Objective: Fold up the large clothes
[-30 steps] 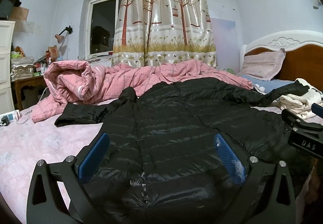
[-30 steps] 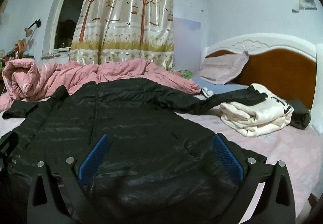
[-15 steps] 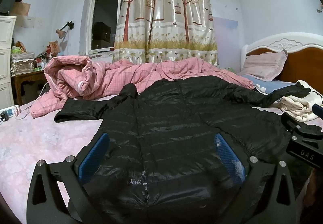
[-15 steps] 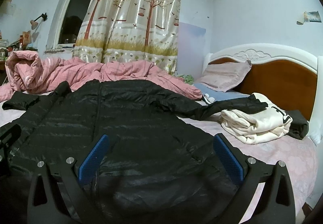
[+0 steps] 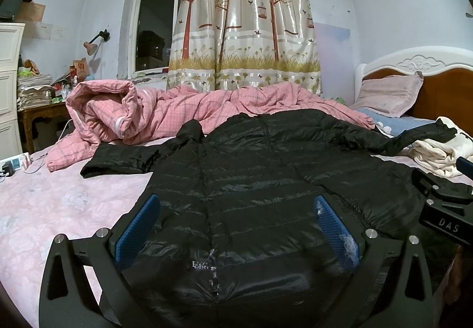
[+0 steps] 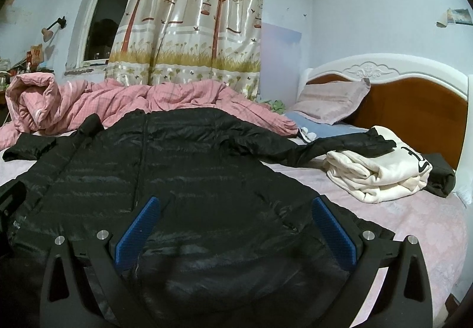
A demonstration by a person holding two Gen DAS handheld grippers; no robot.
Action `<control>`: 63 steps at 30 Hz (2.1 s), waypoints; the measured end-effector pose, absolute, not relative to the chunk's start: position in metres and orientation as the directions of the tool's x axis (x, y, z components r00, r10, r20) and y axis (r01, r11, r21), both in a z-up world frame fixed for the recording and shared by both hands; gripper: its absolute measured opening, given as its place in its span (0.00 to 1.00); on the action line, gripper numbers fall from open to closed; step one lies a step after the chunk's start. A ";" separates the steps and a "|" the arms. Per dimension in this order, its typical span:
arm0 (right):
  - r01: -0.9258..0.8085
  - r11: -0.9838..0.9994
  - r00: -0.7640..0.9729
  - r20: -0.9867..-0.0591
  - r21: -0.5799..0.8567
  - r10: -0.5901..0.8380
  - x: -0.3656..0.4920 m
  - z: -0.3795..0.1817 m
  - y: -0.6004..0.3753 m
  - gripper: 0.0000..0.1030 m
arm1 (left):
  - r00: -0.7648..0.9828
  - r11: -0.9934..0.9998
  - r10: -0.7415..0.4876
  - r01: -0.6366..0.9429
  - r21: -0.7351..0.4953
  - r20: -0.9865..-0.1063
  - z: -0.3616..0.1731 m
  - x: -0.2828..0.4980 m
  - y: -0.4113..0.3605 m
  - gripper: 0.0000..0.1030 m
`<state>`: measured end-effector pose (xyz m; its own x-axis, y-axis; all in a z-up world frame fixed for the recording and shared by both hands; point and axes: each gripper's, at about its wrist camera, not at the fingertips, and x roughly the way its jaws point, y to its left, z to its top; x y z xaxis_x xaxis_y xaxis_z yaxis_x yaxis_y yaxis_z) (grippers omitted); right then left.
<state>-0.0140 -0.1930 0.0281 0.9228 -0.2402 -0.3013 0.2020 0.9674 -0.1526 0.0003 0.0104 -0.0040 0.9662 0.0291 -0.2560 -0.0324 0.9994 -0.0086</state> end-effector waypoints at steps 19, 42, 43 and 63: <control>0.202 0.967 0.922 -0.302 -0.158 -0.242 -0.013 0.027 -0.191 1.00 | 0.966 1.000 0.015 -0.020 -0.016 -0.259 -0.008 0.000 0.018 1.00; 0.163 0.976 0.942 -0.270 -0.144 -0.197 -0.043 0.063 -0.232 1.00 | 0.959 0.983 -0.003 -0.049 -0.176 -0.284 0.020 -0.047 0.083 1.00; 0.172 0.974 0.942 -0.264 -0.148 -0.206 -0.049 0.066 -0.239 1.00 | 0.952 0.981 0.001 -0.059 -0.183 -0.306 0.020 -0.051 0.089 1.00; 0.449 0.886 0.708 -0.650 0.115 -0.274 -0.034 0.019 -0.436 0.79 | 0.756 0.991 -0.082 -0.008 -0.134 -0.650 -0.049 -0.081 0.076 0.49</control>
